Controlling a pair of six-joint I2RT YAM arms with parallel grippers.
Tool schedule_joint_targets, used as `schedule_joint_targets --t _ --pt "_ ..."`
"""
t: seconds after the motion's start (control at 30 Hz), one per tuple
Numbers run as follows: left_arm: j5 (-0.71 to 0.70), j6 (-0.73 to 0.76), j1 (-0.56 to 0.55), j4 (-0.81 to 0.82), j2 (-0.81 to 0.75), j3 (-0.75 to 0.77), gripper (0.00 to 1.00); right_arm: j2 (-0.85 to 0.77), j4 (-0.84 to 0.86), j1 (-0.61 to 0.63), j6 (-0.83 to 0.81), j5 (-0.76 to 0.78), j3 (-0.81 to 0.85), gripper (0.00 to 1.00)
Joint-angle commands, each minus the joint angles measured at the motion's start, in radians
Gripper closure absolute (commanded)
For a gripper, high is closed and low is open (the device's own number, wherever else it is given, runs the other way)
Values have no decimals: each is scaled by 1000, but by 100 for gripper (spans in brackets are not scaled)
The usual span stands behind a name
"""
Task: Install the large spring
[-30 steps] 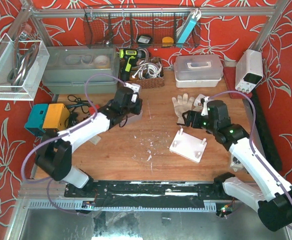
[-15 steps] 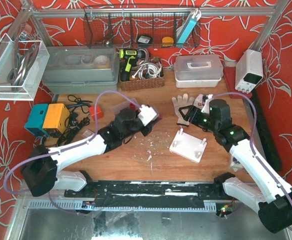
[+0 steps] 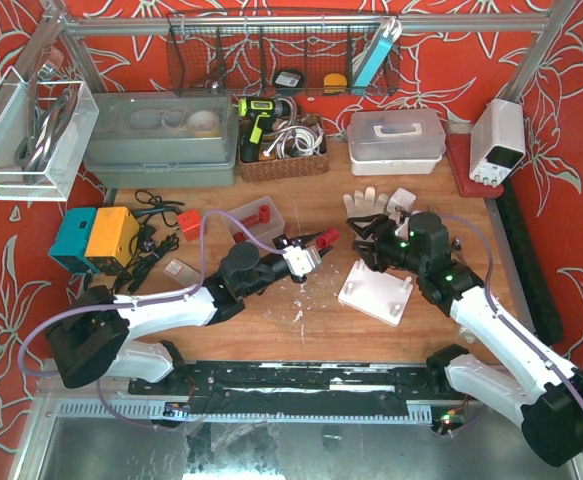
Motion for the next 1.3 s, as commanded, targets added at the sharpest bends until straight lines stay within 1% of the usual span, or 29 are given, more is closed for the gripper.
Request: schedule_joint_targets --t 0.0,0.1,0.2,0.3,0.4,0.47,0.5,0.77,0.9,1.0,1.03,1.07,1.1,1.13,1.17,1.2,1.27 --pt "10 73 -11 139 24 24 100 -4 133 35 155 44 -61 33" --pt "18 85 -14 145 31 30 100 37 166 53 151 14 -27 37" --pt "27 93 -15 145 33 30 100 65 268 71 187 -3 -34 37" --pt "18 98 -16 164 37 21 100 79 285 100 203 -9 -33 35" --pt "11 106 -18 185 36 13 100 78 288 126 230 -8 -63 32" --pt "15 106 -17 187 35 13 100 75 319 141 255 12 -98 32" --pt "19 107 -18 188 35 14 100 78 337 144 263 20 -108 34" --pt "42 108 -18 210 37 -7 100 80 481 151 281 48 -137 57" --pt "25 106 -17 216 43 -14 100 68 522 151 284 57 -150 72" --pt "-27 111 -16 245 63 -25 100 44 536 151 277 86 -170 87" --pt "-45 117 -15 250 74 -28 100 29 549 151 274 102 -183 96" --pt "-65 119 -13 251 82 -28 100 14 556 151 268 118 -190 100" --pt "-85 115 -10 253 96 -28 99 -1 555 151 252 132 -190 100" --pt "-103 109 -7 258 107 -30 97 -14 543 151 229 147 -186 100" --pt "-109 96 -2 268 115 -36 93 -29 522 151 203 157 -180 100" --pt "-112 77 1 275 123 -39 83 -41 512 151 174 165 -174 100" --pt "-106 38 4 268 124 -40 56 -60 476 151 70 190 -158 100"
